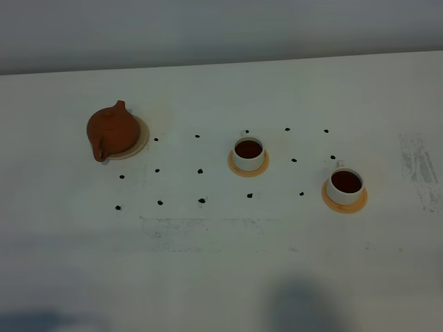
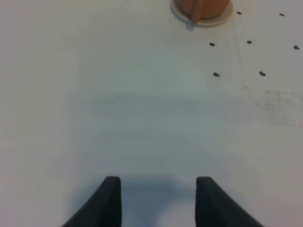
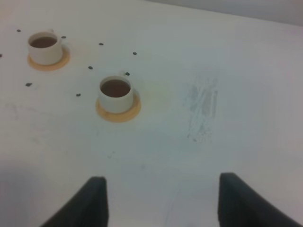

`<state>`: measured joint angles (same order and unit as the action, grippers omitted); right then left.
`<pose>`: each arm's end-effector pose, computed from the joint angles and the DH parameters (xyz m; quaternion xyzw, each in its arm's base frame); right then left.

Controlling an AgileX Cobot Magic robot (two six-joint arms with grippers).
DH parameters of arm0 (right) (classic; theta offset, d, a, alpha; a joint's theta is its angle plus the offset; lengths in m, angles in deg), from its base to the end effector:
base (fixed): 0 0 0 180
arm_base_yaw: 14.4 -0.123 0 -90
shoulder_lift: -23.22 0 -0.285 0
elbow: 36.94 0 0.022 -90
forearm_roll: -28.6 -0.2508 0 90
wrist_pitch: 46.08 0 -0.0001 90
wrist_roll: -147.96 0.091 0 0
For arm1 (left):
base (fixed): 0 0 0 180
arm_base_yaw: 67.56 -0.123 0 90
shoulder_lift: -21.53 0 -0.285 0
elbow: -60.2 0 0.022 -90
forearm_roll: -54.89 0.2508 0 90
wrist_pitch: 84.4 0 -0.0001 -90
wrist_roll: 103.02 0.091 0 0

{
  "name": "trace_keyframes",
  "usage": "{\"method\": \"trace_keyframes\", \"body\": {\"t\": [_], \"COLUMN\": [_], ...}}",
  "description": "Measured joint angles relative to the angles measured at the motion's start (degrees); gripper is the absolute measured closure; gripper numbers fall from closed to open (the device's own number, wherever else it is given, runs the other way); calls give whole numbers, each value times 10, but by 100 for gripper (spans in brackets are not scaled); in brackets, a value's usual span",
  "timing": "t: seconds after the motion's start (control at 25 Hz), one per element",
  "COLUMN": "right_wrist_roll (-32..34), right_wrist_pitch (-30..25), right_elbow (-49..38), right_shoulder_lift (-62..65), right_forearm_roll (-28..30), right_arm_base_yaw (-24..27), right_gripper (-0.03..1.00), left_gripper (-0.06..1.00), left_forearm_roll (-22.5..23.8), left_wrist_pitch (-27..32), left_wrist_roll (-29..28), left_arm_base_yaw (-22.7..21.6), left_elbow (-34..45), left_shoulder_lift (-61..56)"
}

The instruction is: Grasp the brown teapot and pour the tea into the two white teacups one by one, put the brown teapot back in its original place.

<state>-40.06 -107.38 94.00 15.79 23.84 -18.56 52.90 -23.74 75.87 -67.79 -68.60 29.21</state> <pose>-0.0058 0.0062 0.2744 -0.0925 0.8505 0.0241 0.5173 0.0000 -0.0028 0.2646 -0.0098 0.8638 -0.0212 0.5032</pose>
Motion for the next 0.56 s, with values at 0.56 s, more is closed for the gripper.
{"method": "trace_keyframes", "body": {"t": [0.56], "right_wrist_roll": [-1], "right_wrist_pitch": [0], "right_elbow": [0], "right_shoulder_lift": [0], "right_forearm_roll": [0], "right_arm_base_yaw": [0], "right_gripper": [45], "left_gripper": [57], "left_forearm_roll": [0], "left_wrist_pitch": [0], "left_wrist_roll": [1], "left_arm_base_yaw": [0], "left_elbow": [0], "left_shoulder_lift": [0]}}
